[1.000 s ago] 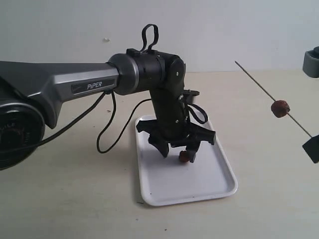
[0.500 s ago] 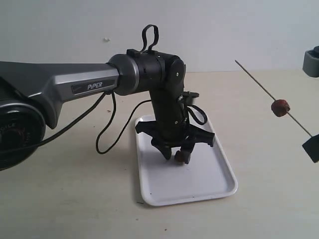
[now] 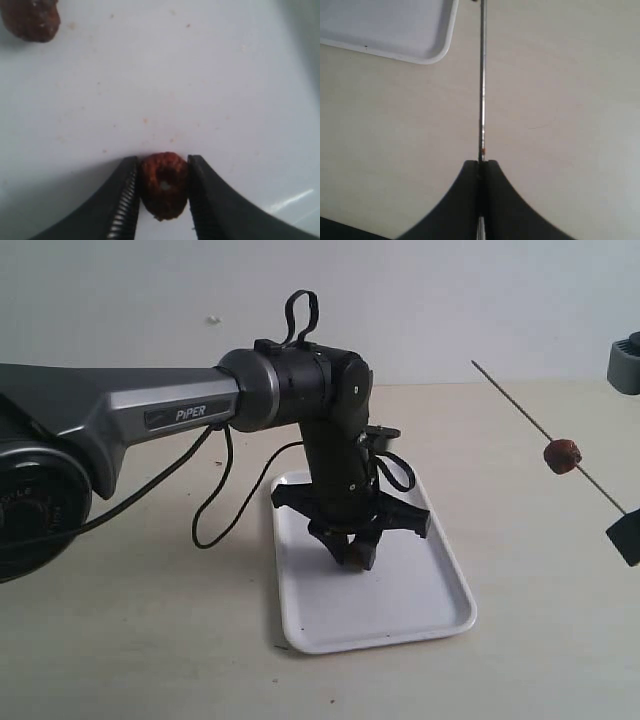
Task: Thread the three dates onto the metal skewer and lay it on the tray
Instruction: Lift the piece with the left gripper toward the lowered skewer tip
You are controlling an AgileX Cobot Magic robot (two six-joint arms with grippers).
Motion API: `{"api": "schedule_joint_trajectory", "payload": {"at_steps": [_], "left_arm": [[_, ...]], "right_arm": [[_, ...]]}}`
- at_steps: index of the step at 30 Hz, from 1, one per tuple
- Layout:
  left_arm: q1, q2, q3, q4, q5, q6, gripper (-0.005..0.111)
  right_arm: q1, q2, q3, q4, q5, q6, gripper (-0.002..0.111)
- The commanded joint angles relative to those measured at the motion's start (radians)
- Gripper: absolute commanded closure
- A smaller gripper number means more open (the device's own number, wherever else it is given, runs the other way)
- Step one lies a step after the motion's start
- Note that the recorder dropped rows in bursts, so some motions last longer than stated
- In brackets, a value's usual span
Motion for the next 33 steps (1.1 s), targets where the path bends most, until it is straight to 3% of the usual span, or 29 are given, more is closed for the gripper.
{"api": "schedule_joint_trajectory", "payload": {"at_steps": [1, 16, 22, 26, 30, 33], "left_arm": [[-0.005, 0.000, -0.004, 0.008, 0.010, 0.009, 0.074], [-0.005, 0.000, -0.004, 0.008, 0.010, 0.076, 0.076], [-0.005, -0.045, -0.004, 0.049, 0.042, 0.484, 0.076], [-0.005, -0.115, -0.004, 0.111, 0.102, 1.061, 0.076], [-0.003, -0.154, -0.004, 0.129, 0.078, 1.311, 0.076], [0.008, -0.157, -0.004, 0.127, 0.077, 1.398, 0.076]], "right_arm": [[0.002, -0.008, 0.001, -0.009, -0.015, 0.001, 0.108], [0.002, -0.008, 0.001, -0.009, -0.017, 0.001, 0.108], [0.002, -0.008, 0.001, -0.019, 0.028, 0.001, 0.108], [0.002, -0.008, 0.001, -0.030, 0.047, -0.011, 0.108], [0.002, -0.008, 0.001, 0.050, 0.047, -0.062, 0.108], [0.002, -0.008, 0.001, 0.086, 0.047, -0.078, 0.108]]}}
